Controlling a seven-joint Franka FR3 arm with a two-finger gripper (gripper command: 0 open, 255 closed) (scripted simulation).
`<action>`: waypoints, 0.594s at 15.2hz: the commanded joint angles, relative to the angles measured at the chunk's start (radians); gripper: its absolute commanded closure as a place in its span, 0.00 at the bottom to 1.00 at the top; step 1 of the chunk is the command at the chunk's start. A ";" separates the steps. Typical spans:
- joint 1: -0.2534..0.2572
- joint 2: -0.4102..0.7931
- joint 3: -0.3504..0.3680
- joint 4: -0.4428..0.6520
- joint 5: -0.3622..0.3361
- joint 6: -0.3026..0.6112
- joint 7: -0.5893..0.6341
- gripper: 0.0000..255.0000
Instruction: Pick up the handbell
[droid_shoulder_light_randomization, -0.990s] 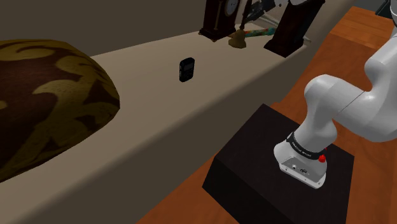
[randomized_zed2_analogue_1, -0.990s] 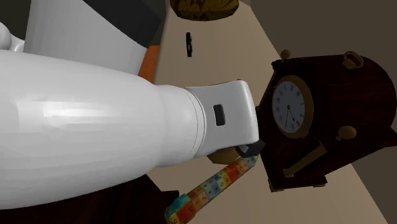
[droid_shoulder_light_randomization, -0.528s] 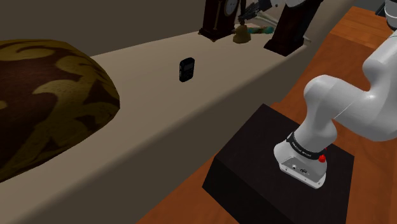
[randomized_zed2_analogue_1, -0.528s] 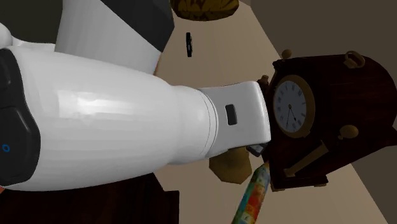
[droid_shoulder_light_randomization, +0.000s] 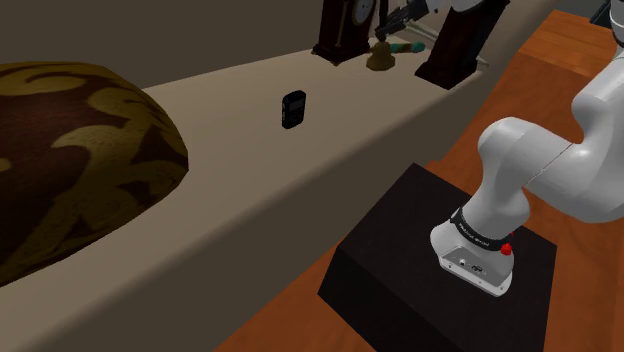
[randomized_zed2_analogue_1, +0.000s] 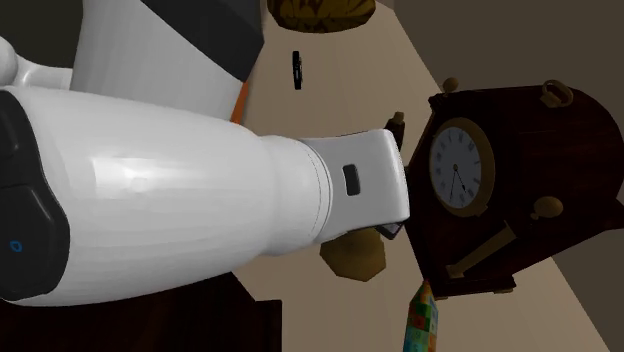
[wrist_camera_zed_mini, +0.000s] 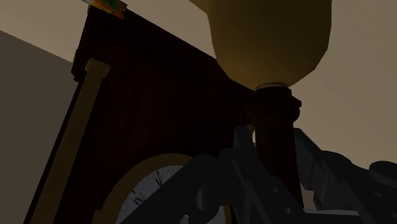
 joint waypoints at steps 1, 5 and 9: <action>-0.023 -0.012 -0.006 -0.010 0.003 -0.068 0.002 1.00; -0.037 0.006 0.014 0.019 0.007 -0.106 0.024 1.00; -0.046 0.024 0.030 0.053 0.012 -0.146 0.045 1.00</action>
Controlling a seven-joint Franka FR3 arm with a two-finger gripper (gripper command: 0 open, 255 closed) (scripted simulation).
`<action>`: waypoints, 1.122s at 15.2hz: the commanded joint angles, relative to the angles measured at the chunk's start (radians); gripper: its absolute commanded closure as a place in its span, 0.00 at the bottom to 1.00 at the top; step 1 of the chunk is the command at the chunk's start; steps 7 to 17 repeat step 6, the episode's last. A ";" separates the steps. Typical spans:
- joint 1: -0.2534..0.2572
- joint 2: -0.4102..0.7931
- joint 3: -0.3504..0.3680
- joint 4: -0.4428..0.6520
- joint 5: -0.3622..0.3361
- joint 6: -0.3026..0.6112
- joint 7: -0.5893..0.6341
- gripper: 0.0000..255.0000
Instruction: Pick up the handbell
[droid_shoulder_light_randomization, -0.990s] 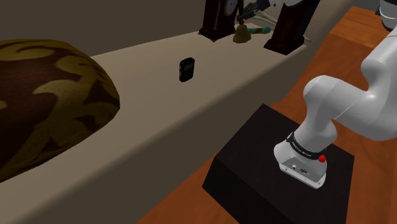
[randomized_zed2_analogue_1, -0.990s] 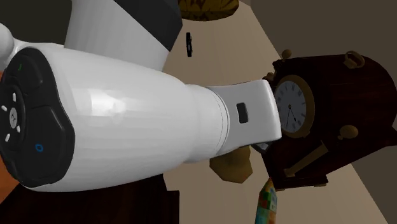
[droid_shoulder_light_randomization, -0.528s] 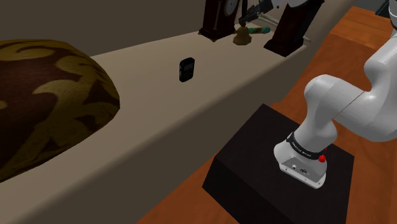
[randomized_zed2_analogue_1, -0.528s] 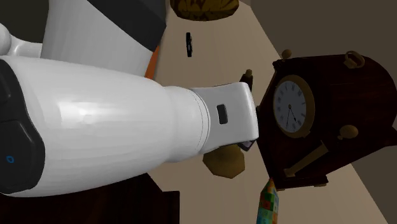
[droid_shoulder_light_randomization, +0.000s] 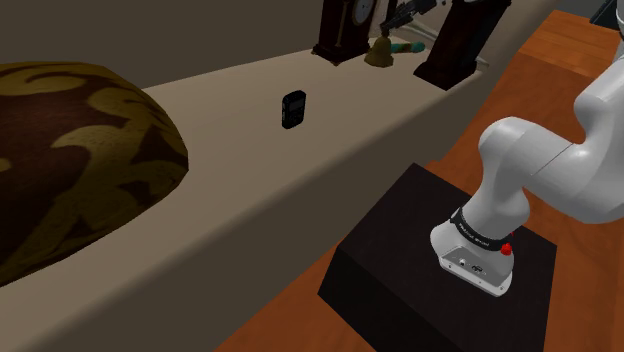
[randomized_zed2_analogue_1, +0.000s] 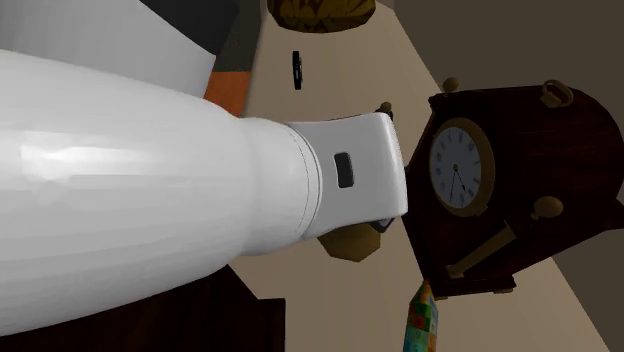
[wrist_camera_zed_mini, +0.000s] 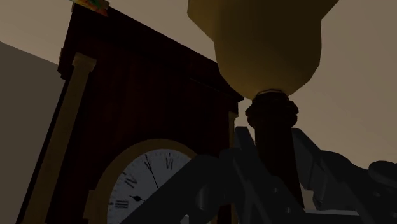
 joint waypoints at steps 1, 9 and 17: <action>-0.007 0.009 0.008 0.018 0.003 -0.022 0.010 1.00; -0.011 0.021 0.018 0.047 0.006 -0.053 0.028 1.00; -0.011 0.021 0.018 0.047 0.006 -0.053 0.028 1.00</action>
